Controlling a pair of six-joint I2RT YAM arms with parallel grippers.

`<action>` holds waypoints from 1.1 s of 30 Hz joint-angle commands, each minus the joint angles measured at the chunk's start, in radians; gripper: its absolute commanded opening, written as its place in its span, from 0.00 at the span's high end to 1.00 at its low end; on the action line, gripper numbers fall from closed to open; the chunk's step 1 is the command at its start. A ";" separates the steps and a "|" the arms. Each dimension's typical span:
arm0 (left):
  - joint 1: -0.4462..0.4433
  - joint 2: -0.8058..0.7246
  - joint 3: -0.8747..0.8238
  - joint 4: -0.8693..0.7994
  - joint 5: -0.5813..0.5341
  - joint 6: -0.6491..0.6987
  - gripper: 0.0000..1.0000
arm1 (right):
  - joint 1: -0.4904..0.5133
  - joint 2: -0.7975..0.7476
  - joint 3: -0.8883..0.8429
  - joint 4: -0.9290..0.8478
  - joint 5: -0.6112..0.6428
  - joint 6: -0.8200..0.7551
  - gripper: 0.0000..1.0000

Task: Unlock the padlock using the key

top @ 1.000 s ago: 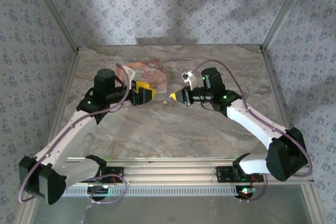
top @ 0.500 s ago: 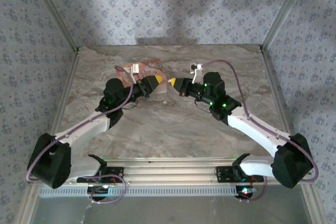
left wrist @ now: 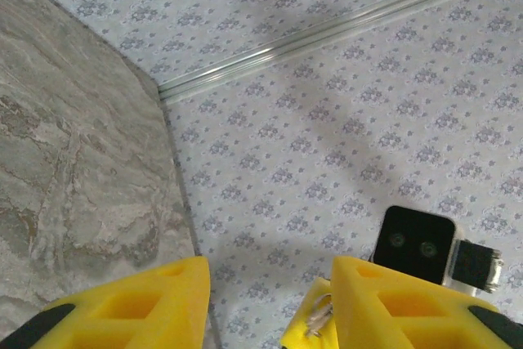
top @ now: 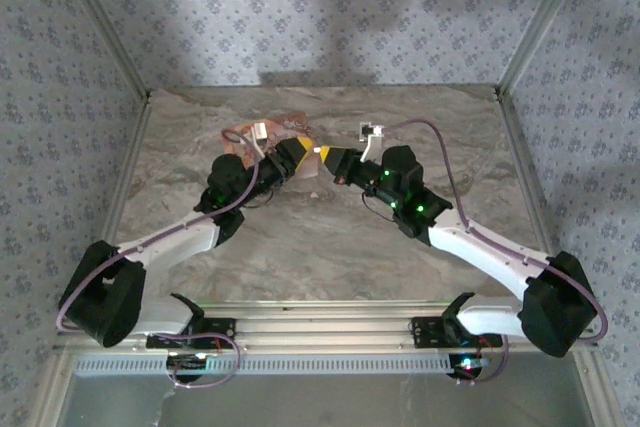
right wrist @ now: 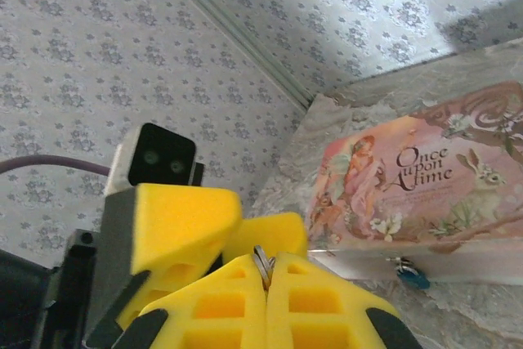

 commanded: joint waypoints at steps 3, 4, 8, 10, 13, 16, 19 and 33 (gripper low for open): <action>-0.016 -0.008 0.033 0.056 0.008 -0.042 0.58 | 0.021 0.040 0.052 0.074 0.021 0.009 1.00; -0.018 -0.009 0.035 0.055 0.007 -0.043 0.58 | 0.023 0.047 0.058 0.078 0.018 0.009 1.00; -0.018 -0.017 0.045 0.060 0.017 -0.051 0.61 | 0.038 0.077 0.085 0.085 0.009 0.005 1.00; -0.019 -0.021 0.042 0.065 0.017 -0.054 0.65 | 0.046 0.088 0.091 0.092 0.008 -0.002 1.00; -0.017 -0.035 0.035 0.064 0.010 -0.047 0.74 | 0.053 0.092 0.085 0.097 0.014 -0.004 1.00; -0.017 -0.052 0.027 0.046 0.004 -0.022 0.82 | 0.061 0.089 0.072 0.105 0.021 0.000 1.00; -0.014 -0.063 0.018 0.060 0.006 -0.006 0.93 | 0.073 0.086 0.057 0.115 0.026 0.001 1.00; 0.026 -0.213 0.166 -0.484 0.153 0.533 1.00 | 0.054 -0.110 0.119 -0.351 -0.005 -0.254 0.42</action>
